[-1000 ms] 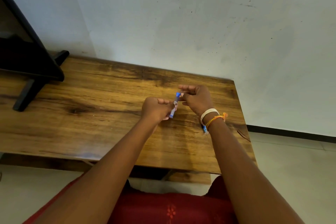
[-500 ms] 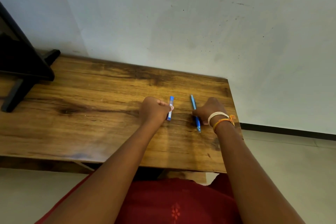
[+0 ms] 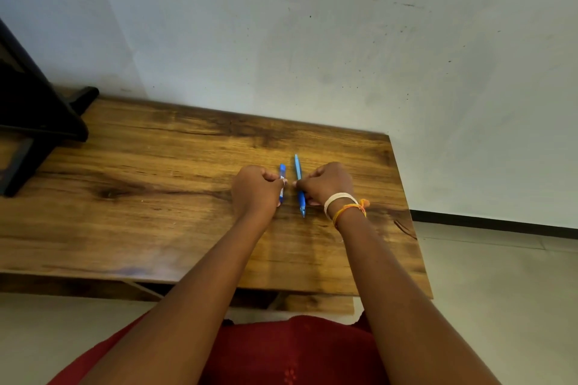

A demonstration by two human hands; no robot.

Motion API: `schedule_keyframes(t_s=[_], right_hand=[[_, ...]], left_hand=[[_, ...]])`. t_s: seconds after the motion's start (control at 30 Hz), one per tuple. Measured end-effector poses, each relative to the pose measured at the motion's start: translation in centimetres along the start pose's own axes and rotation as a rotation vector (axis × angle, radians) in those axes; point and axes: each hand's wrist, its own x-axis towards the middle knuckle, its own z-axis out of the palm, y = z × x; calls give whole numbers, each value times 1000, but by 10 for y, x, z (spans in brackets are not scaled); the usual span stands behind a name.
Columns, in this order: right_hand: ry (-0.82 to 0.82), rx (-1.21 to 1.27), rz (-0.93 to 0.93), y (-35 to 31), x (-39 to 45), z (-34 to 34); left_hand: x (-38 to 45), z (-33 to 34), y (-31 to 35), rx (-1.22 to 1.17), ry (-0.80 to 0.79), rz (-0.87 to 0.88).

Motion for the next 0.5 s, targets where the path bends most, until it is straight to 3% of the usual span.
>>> schedule_keyframes(t_s=[0.5], right_hand=[[-36,10,23,4,0,-3]], left_hand=[[4,-7,-5,13,-69,39]])
